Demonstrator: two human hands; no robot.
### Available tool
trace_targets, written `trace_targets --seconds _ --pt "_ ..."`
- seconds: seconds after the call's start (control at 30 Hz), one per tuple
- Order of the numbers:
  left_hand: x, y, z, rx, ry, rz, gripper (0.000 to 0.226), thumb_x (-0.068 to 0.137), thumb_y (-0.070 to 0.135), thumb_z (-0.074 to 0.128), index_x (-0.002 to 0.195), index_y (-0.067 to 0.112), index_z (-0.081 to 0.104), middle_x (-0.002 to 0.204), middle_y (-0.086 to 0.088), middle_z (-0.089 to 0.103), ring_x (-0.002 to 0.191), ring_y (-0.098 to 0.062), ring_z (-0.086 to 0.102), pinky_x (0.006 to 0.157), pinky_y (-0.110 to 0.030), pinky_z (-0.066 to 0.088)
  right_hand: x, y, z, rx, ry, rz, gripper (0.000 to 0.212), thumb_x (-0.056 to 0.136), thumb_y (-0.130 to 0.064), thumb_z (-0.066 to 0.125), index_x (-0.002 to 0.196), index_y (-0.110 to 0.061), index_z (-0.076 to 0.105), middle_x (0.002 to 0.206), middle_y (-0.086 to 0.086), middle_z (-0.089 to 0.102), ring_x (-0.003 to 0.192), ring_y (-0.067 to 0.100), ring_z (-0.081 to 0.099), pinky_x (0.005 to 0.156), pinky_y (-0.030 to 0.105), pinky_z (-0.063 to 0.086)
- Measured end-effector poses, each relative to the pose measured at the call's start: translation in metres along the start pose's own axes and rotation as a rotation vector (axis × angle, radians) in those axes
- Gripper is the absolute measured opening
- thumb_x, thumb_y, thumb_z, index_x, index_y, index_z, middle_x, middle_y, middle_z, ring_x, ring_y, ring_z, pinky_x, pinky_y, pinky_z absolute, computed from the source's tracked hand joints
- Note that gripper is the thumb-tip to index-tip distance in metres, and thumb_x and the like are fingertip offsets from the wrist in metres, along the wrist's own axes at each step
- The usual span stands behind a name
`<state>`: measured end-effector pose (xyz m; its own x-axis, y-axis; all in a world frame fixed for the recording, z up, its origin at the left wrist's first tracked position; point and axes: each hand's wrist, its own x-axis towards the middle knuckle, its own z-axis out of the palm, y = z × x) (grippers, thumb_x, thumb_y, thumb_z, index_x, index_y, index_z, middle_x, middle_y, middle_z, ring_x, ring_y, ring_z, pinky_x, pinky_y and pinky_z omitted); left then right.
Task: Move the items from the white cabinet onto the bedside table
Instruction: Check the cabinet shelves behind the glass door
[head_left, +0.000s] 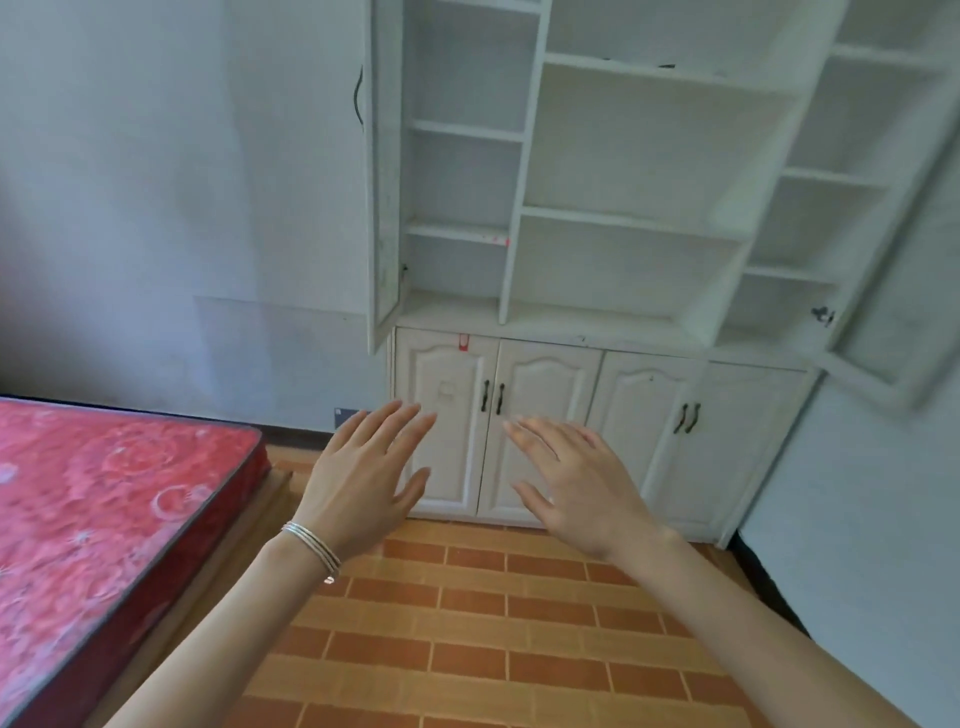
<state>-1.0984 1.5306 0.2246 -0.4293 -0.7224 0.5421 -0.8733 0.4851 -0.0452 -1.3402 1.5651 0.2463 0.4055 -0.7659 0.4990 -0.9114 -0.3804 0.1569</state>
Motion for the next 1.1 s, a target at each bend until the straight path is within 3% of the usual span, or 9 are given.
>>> trace_targets --seconds 0.23,0.4,0.53,0.67,0.9,1.1 --pt "0.015 -0.049 0.025 -0.025 -0.018 0.033 0.057 0.090 0.046 0.032 0.136 0.018 0.050 0.136 -0.004 0.054 0.127 -0.024 0.048 0.104 -0.044 0.029 0.035 -0.011 0.037 -0.028 -0.029 0.039 0.054 0.085 -0.038 0.038 0.132 -0.013 0.051 0.129 0.006 0.056 0.120 0.021 0.051 0.098 0.041 0.043" --pt "0.022 -0.131 0.032 0.015 -0.020 0.049 0.056 0.089 0.044 0.033 0.137 0.018 0.048 0.139 -0.004 0.050 0.131 -0.022 0.043 0.108 -0.041 0.031 0.089 -0.045 0.069 -0.036 -0.038 0.058 0.054 0.083 -0.031 0.046 0.134 -0.013 0.048 0.132 0.006 0.054 0.122 0.021 0.049 0.100 0.041 0.040" --pt "0.031 -0.202 0.033 0.077 -0.029 0.061 0.057 0.089 0.044 0.034 0.137 0.018 0.048 0.140 -0.004 0.050 0.130 -0.023 0.043 0.108 -0.043 0.027 0.142 -0.079 0.093 -0.057 -0.045 0.041 0.055 0.085 -0.035 0.037 0.135 -0.014 0.047 0.133 0.006 0.053 0.123 0.021 0.049 0.102 0.042 0.037" --pt "0.041 -0.255 0.039 0.095 -0.030 0.084 0.056 0.088 0.043 0.034 0.136 0.017 0.049 0.139 -0.006 0.050 0.129 -0.025 0.045 0.107 -0.045 0.027 0.189 -0.103 0.105 -0.062 -0.007 0.032 0.053 0.084 -0.032 0.044 0.134 -0.014 0.048 0.134 0.006 0.052 0.124 0.021 0.047 0.102 0.042 0.035" --pt "0.055 -0.300 0.062 0.071 -0.002 0.134 0.055 0.089 0.040 0.033 0.132 0.015 0.055 0.135 -0.008 0.054 0.125 -0.027 0.050 0.106 -0.045 0.032 0.244 -0.118 0.127 -0.072 0.033 -0.002 0.051 0.089 -0.032 0.036 0.136 -0.014 0.046 0.138 0.008 0.048 0.132 0.023 0.038 0.107 0.047 0.033" --pt "0.069 -0.335 0.102 0.074 -0.017 0.172 0.053 0.090 0.038 0.036 0.137 0.016 0.048 0.137 -0.006 0.052 0.128 -0.024 0.046 0.109 -0.041 0.023 0.278 -0.116 0.177 -0.078 0.008 -0.032 0.048 0.091 -0.030 0.038 0.137 -0.014 0.044 0.141 0.009 0.045 0.135 0.024 0.033 0.107 0.047 0.027"
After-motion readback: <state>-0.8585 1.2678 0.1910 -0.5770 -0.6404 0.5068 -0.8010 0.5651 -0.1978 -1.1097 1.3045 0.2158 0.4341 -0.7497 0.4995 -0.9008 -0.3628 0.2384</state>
